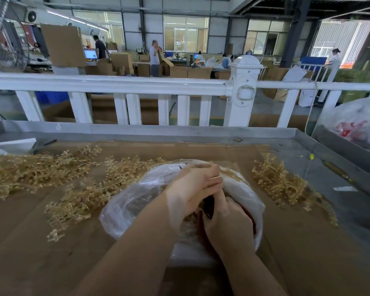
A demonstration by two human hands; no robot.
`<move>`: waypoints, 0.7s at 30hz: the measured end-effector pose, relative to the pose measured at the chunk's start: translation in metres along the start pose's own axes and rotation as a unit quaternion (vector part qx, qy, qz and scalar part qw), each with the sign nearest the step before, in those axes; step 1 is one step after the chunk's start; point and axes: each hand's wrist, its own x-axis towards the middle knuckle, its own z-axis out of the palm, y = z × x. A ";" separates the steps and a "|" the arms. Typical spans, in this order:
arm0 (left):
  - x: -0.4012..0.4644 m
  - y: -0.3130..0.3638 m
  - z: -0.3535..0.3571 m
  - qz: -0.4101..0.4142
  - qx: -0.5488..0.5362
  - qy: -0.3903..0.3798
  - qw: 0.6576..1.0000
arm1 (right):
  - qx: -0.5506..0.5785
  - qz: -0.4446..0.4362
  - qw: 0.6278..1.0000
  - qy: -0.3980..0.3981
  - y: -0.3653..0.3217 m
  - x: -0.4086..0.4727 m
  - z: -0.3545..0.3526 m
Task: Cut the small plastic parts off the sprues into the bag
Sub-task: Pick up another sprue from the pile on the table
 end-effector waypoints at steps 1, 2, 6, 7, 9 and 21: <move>-0.006 0.003 -0.008 0.021 0.049 0.019 0.998 | 0.003 0.002 1.000 -0.005 0.000 0.000 0.000; -0.011 0.008 -0.018 0.049 0.100 0.045 0.993 | 0.002 0.005 1.000 -0.015 0.000 0.001 0.000; -0.019 0.025 -0.062 0.197 0.301 0.220 0.907 | 0.009 0.009 1.000 -0.029 0.001 0.001 0.001; -0.018 0.029 -0.075 0.224 0.369 0.278 0.858 | 0.014 0.008 0.999 -0.028 0.001 0.002 0.000; -0.013 0.035 -0.100 0.227 0.524 0.366 0.735 | 0.022 0.006 0.999 -0.026 0.000 0.002 0.000; -0.003 0.023 -0.142 0.138 0.671 0.422 0.593 | 0.041 -0.005 0.999 -0.010 -0.001 0.003 -0.006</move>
